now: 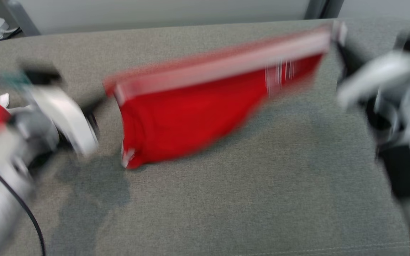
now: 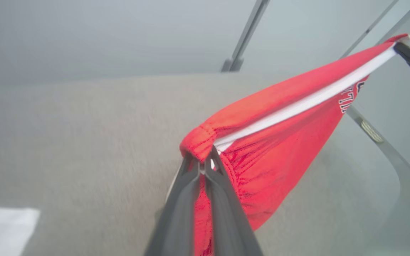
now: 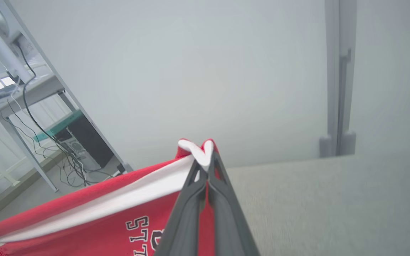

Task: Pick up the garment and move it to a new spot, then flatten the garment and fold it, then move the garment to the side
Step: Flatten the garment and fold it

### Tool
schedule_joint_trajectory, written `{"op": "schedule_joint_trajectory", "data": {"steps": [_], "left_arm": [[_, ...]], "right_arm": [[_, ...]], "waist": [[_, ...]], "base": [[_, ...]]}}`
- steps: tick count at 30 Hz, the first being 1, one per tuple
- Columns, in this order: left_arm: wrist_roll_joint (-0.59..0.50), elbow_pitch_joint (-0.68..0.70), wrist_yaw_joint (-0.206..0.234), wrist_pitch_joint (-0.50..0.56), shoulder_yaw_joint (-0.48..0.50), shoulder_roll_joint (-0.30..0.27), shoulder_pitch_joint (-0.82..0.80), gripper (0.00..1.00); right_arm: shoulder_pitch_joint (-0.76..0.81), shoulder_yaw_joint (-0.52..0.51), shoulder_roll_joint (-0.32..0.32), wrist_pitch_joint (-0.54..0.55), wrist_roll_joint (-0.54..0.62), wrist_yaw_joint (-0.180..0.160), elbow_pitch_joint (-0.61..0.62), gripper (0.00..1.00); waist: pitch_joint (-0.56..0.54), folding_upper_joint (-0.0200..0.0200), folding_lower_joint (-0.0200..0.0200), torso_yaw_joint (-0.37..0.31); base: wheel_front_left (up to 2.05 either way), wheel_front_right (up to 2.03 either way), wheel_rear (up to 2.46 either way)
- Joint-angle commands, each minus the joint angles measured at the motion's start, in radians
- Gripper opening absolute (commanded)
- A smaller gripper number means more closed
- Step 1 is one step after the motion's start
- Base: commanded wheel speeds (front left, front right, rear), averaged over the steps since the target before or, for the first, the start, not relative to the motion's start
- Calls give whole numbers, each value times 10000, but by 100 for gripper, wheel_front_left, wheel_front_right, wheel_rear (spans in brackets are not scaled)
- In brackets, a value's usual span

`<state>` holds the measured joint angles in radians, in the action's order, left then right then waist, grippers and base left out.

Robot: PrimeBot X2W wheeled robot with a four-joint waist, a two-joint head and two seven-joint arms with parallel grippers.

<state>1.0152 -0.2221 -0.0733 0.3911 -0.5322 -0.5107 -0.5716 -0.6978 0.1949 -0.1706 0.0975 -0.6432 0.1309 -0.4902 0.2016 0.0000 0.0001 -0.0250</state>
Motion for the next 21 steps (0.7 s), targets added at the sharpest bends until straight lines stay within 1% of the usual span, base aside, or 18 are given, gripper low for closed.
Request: {"op": "schedule_joint_trajectory", "data": {"steps": [1,3,5,7,8,9,10,12,14,17,19,21], "left_arm": [[-253,-664,-105,-325,1261,-543,-3089,0],[-826,-1665,-199,-821,1459,-486,-5148,0],[-1345,-2244,-352,-1329,1305,-307,-6573,0],[-1631,-2551,-481,-2002,1011,-12,-7132,0],[-1794,-2623,-521,-2321,731,67,-7034,0],[-1813,-2644,-544,-2626,514,158,-6773,0],[-1813,-2644,-544,-2626,514,158,-6773,0],[-1703,-2599,-562,-3141,121,303,-5941,0],[-1531,-2533,-567,-3858,-298,496,-4766,0],[-1161,-3007,-570,-4860,-661,797,-2990,0],[-932,-3532,-570,-5552,-686,1034,-2052,0],[-706,-3969,-571,-5895,-795,1337,-1295,0]], "right_arm": [[-2874,51,9,-532,219,-2,-454,0],[-5012,-396,373,-1055,138,-2,-1533,0],[-6445,-371,499,-1390,224,-2,-2267,0],[-6968,-14,493,-1597,211,-2,-2683,0],[-6886,348,465,-1711,176,-2,-2733,0],[-6659,662,435,-1798,1,-2,-2701,0],[-6659,662,435,-1798,1,-2,-2701,0],[-5986,1337,176,-1916,-355,-2,-2423,0],[-4913,1809,-132,-2144,-903,-2,-2124,0],[-3113,2456,-594,-2507,-1512,-2,-1833,0],[-1901,2737,-651,-2640,-2066,-2,-1887,0],[-806,3042,-763,-2739,-2519,-2,-1915,0]], "waist": [[-104,0,-1,-216],[-158,0,-1,-278],[-60,0,-1,-230],[-65,0,-1,-84],[-127,0,-1,-36],[-130,0,-1,21],[-130,0,-1,21],[108,0,-1,128],[312,0,-1,291],[684,0,-1,392],[924,0,-1,419],[1128,0,-1,470]], "base": [[0,0,0],[0,0,0],[0,0,0],[0,0,0],[0,0,0],[0,0,0],[0,0,0],[0,0,0],[0,0,0],[0,0,0],[0,0,0],[0,0,0]]}}
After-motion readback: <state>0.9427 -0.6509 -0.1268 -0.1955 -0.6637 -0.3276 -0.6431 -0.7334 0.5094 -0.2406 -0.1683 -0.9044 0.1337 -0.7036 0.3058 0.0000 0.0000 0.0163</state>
